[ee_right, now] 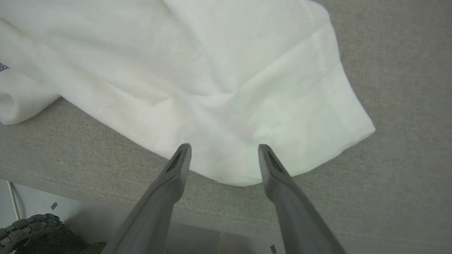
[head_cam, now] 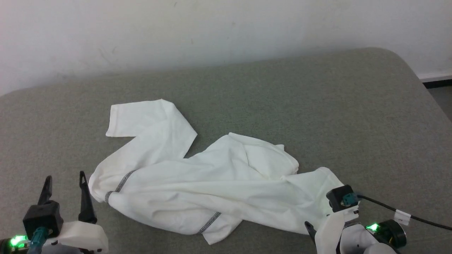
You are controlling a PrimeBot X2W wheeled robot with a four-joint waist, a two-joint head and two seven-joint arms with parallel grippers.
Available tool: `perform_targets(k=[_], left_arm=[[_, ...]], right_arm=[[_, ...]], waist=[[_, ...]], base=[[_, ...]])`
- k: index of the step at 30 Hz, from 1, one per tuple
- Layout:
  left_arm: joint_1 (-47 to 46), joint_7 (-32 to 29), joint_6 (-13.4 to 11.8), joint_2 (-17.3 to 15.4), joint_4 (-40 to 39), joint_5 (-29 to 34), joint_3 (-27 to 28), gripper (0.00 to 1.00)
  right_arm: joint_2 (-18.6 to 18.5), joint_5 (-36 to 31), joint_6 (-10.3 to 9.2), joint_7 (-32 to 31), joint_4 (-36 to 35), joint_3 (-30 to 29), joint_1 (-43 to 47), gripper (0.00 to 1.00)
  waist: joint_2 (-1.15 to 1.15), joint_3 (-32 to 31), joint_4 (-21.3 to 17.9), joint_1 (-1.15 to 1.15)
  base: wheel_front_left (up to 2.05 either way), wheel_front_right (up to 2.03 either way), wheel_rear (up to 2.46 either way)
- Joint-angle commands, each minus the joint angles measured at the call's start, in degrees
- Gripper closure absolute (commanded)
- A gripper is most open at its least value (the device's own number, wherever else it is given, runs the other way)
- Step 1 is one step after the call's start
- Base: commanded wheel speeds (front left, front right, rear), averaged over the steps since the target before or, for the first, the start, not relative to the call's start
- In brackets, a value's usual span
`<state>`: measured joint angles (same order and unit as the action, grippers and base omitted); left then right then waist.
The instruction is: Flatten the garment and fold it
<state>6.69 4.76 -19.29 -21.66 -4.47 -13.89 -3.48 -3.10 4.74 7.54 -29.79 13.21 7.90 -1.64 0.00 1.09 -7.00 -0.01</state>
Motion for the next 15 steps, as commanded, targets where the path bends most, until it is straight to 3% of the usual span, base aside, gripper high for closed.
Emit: perform_targets(k=[1,8,12,14,15], left_arm=[[0.3,0.4,0.0,-0.3,-0.6,0.0,0.3,0.00],[-1.8,0.0,-0.1,-0.6,-2.0,0.5,-0.5,0.00],[-3.8,-0.1,0.1,-0.3,-2.4,0.8,-1.5,0.00],[-4.5,0.0,0.0,-0.2,-2.6,0.9,-1.7,0.00],[-4.8,0.0,0.0,-0.1,-2.7,0.9,-1.7,0.00]], right_arm=[[0.1,0.0,-0.05,-0.4,0.6,0.1,-1.1,0.00],[-2.3,0.9,-0.05,-4.1,11.2,4.4,-8.4,0.00],[-2.8,1.8,-0.05,-10.9,20.3,5.3,-11.4,0.00],[-2.4,2.4,-0.05,-14.1,23.4,4.1,-12.4,1.00],[-2.1,2.6,-0.05,-15.2,24.2,3.5,-13.0,1.00]], waist=[[0.00,1.2,1.1,0.01],[0.00,4.4,3.6,0.01],[0.00,6.0,5.0,0.01],[0.00,6.7,5.5,0.01],[0.00,6.9,5.6,0.01]], base=[[0.00,0.00,0.00],[0.00,0.00,0.00],[0.00,0.00,0.00],[0.00,0.00,0.00],[0.00,0.00,0.00]])
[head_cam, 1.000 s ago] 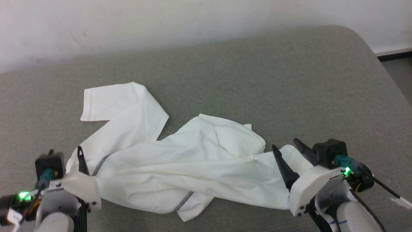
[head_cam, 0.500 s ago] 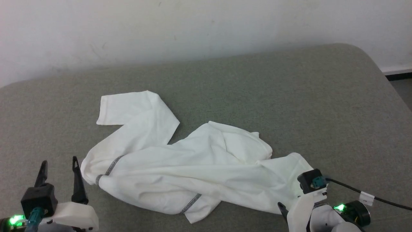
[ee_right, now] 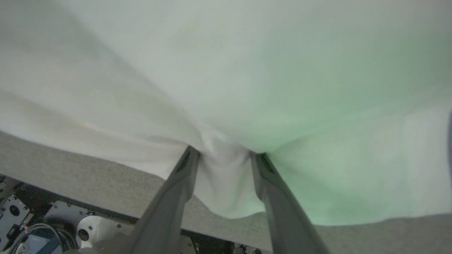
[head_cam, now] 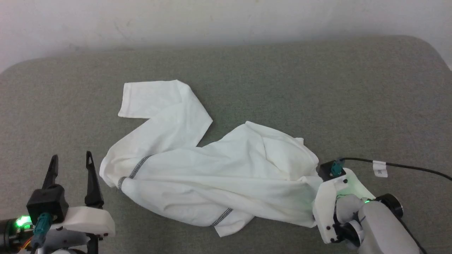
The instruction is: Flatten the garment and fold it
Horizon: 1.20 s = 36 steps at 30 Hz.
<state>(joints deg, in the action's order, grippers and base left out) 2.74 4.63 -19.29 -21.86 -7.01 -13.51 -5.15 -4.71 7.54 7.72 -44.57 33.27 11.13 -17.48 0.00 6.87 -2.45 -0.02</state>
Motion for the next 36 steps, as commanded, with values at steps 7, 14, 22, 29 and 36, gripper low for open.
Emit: perform_targets(k=[7,14,22,29,36], left_arm=[[-1.1,0.2,-0.5,0.0,0.4,0.5,-0.1,0.00],[-1.3,0.0,-0.8,0.1,0.0,0.5,-0.4,0.00],[-6.7,1.3,0.2,2.0,-0.4,1.0,-3.6,0.00],[-14.4,4.8,1.8,5.5,1.3,1.3,-7.4,0.00],[-18.2,7.6,2.5,7.8,4.5,1.0,-8.8,0.00]], right_arm=[[-1.4,2.5,-0.23,2.9,-2.8,2.2,-3.1,1.00],[-8.2,12.3,-0.23,4.9,-15.7,9.1,-17.5,1.00],[-13.7,22.5,-0.23,2.6,-10.6,15.8,-39.8,1.00],[-19.9,25.3,-0.23,9.0,0.5,20.3,-57.4,1.00],[-20.8,26.0,-0.23,18.6,12.9,29.1,-62.2,1.00]], waist=[[0.00,0.6,1.1,0.02],[0.00,1.1,1.1,0.02],[0.00,7.7,5.6,0.02],[0.00,17.2,12.2,0.02],[0.00,22.5,14.9,0.02]], base=[[0.00,0.00,0.00],[0.00,0.00,0.00],[0.00,0.00,0.00],[0.00,0.00,0.00],[0.00,0.00,0.00]])
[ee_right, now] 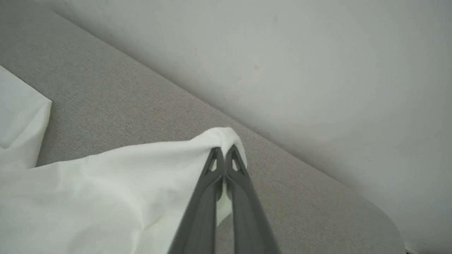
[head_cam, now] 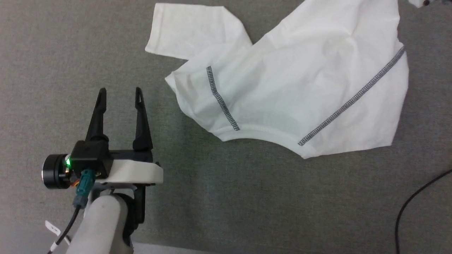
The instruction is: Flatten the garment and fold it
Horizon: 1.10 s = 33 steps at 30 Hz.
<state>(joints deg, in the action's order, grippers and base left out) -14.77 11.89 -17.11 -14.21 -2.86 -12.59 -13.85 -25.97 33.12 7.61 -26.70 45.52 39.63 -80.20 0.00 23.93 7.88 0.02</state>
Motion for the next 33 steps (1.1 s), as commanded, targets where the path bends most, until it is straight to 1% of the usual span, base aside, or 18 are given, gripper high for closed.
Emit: perform_targets(k=[1,2,3,4,5,7,8,9,13,17,21,26,30,33], left_arm=[[-0.8,0.6,0.4,0.3,0.9,0.0,-0.2,0.00],[-0.9,0.8,0.4,0.4,1.3,0.0,-0.2,0.00],[-0.9,1.0,0.3,0.5,1.8,-0.1,-0.1,0.00],[-1.0,1.1,0.3,0.5,2.2,-0.1,-0.1,0.00],[-1.0,1.2,0.2,0.4,2.4,-0.1,0.0,0.00],[-1.0,1.2,0.1,0.1,2.9,-0.1,0.2,0.00],[-1.0,1.2,0.1,0.1,2.9,-0.1,0.2,0.00],[-1.0,1.1,0.1,-0.1,3.1,-0.1,0.3,0.00],[-0.2,0.3,-0.4,-1.4,3.3,0.0,1.1,0.00],[2.3,-0.9,-1.4,-3.1,3.0,-0.1,2.5,0.00],[5.9,-2.4,-2.4,-4.7,1.9,-0.4,3.8,0.00],[10.7,-4.8,-3.4,-6.6,0.0,-0.8,5.0,0.00],[14.3,-6.5,-4.3,-7.5,-1.8,-1.2,6.0,0.00],[16.5,-7.5,-4.9,-7.9,-3.1,-1.4,6.4,0.00]], right_arm=[[0.8,0.7,-0.12,2.1,2.5,1.6,1.1,1.00],[1.3,1.1,-0.12,3.0,4.3,2.7,1.7,0.94],[1.7,1.4,-0.12,3.8,6.0,3.7,2.4,0.64],[2.1,1.9,-0.12,4.7,7.4,4.6,3.3,0.49],[2.5,2.4,-0.12,5.7,8.6,5.2,4.1,0.00],[3.3,3.3,-0.12,8.2,10.2,6.5,5.5,0.00],[3.3,3.3,-0.12,8.2,10.2,6.5,5.5,0.00],[3.5,3.8,-0.12,10.0,10.4,7.0,6.1,0.00],[4.2,6.2,-0.12,19.9,9.8,7.5,9.2,0.00],[5.2,8.4,-0.12,29.6,8.4,7.3,14.4,0.00],[6.0,9.3,-0.12,36.9,6.0,7.1,20.9,0.00],[6.4,8.9,-0.12,40.3,3.4,4.2,28.5,0.00],[6.4,6.1,-0.12,41.0,0.2,0.8,33.7,0.00],[6.0,3.5,-0.12,40.1,-3.0,-1.9,37.3,0.00]], waist=[[0.00,5.6,4.6,-0.02],[0.00,5.7,4.4,-0.02],[0.00,5.5,4.2,-0.02],[0.00,5.4,3.9,-0.02],[0.00,5.3,3.5,-0.02],[0.00,4.7,2.6,-0.02],[0.00,4.7,2.6,-0.02],[0.00,4.4,2.0,-0.02],[0.00,2.0,-0.6,-0.02],[0.00,-1.8,-3.8,-0.02],[0.00,-6.1,-6.5,-0.02],[0.00,-10.8,-9.5,-0.02],[0.00,-13.7,-11.4,-0.02],[0.00,-15.2,-12.2,-0.02]], base=[[0.00,0.00,0.00],[0.00,0.00,0.00],[0.00,0.00,0.00],[0.00,0.00,0.00],[0.00,0.00,0.00],[0.00,0.00,0.00],[0.00,0.00,0.00],[0.00,0.00,0.00],[0.00,0.00,0.00],[0.00,0.00,0.00],[0.00,0.00,0.00],[0.00,0.00,0.00],[0.00,0.00,0.00],[0.00,0.00,0.00]])
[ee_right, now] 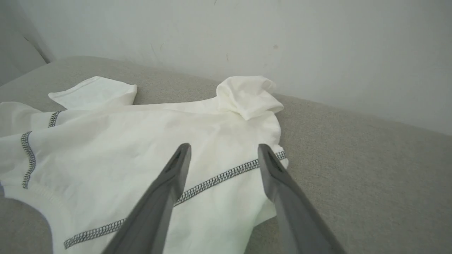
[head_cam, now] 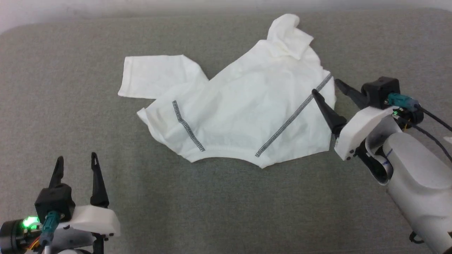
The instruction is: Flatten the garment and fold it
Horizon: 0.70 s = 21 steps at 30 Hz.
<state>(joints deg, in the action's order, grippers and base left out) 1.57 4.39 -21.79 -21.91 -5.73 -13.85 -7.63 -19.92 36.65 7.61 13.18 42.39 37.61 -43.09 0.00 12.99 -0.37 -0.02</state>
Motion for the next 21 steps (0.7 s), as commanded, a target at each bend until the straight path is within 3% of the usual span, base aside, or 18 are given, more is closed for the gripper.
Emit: perform_targets(k=[1,4,10,16,21], left_arm=[[0.7,-0.3,-0.4,-0.3,-0.6,-0.2,0.3,0.00],[1.6,-0.9,-0.7,-0.4,-1.7,-0.3,0.2,0.00],[1.6,-1.4,-1.0,-0.3,-2.8,-0.3,-0.3,0.00],[0.4,-0.7,-1.1,0.4,-2.4,-0.5,-0.7,0.00],[-1.2,0.1,-0.8,1.1,-1.8,-0.6,-1.4,0.00]], right_arm=[[-0.4,-1.1,-0.12,-0.8,-1.0,-0.7,1.4,0.00],[-1.4,-3.9,-0.12,-5.7,-5.3,-2.6,4.8,0.00],[-2.7,-4.8,-0.12,-21.9,-15.2,-4.5,10.1,0.00],[-3.3,-1.7,-0.12,-37.6,-23.4,-1.2,10.3,0.00],[-4.1,-0.5,-0.12,-44.0,-24.2,3.9,6.4,0.00]], waist=[[0.00,-4.6,-4.1,0.02],[0.00,-5.1,-4.1,0.02],[0.00,-4.4,-3.1,0.02],[0.00,-3.0,-1.6,0.02],[0.00,-1.0,0.0,0.02]], base=[[0.00,0.00,0.00],[0.00,0.00,0.00],[0.00,0.00,0.00],[0.00,0.00,0.00],[0.00,0.00,0.00]])
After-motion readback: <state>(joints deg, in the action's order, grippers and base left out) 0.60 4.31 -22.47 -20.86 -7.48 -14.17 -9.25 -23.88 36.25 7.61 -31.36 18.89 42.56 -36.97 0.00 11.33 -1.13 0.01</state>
